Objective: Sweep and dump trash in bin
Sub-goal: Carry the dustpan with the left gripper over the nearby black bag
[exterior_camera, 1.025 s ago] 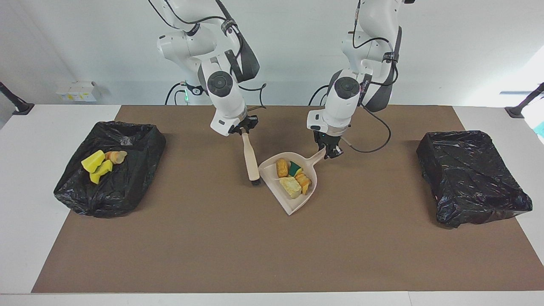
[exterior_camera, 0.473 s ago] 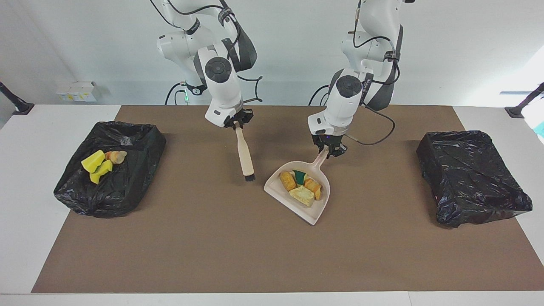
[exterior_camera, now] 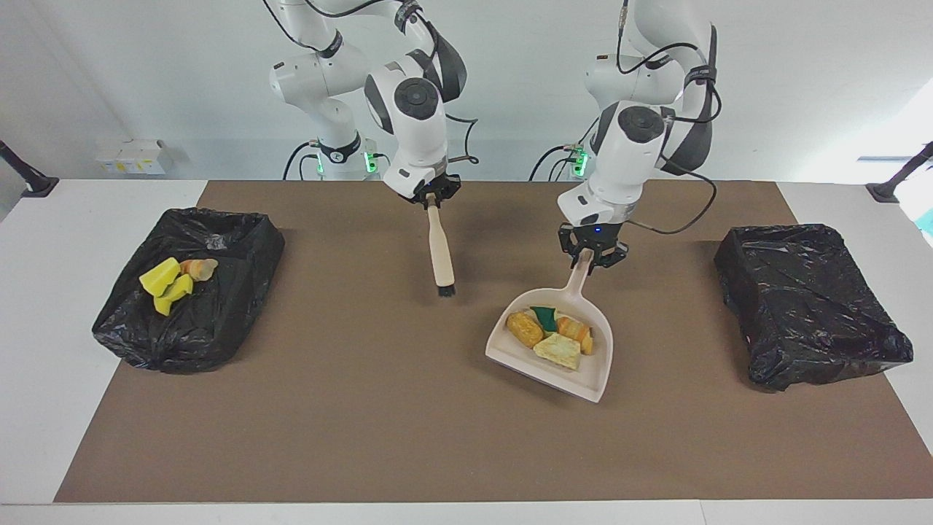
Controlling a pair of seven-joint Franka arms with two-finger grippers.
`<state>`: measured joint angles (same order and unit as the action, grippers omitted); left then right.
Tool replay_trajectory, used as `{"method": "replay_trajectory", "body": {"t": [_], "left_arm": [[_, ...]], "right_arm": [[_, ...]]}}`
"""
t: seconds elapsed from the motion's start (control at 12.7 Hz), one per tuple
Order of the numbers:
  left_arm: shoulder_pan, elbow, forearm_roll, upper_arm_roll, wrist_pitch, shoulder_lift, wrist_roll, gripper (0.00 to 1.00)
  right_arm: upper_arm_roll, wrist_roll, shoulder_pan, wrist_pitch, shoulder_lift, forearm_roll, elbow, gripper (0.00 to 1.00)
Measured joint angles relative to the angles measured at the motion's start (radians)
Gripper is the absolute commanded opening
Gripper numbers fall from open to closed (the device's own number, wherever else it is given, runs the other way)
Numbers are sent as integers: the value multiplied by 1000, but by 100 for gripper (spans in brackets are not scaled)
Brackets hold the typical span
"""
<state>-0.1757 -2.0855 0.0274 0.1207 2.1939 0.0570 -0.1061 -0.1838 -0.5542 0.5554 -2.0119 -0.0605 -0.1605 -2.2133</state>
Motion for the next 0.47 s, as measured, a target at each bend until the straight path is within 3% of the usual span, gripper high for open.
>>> {"method": "replay_trajectory", "body": {"t": [0.32, 0.47], "left_arm": [[140, 84, 0, -9, -174, 26, -112, 0], [229, 114, 69, -16, -268, 26, -167, 0]], "right_arm": [[-2, -169, 148, -48, 37, 0, -9, 0], [-3, -213, 204, -67, 72, 0, -10, 0]]}}
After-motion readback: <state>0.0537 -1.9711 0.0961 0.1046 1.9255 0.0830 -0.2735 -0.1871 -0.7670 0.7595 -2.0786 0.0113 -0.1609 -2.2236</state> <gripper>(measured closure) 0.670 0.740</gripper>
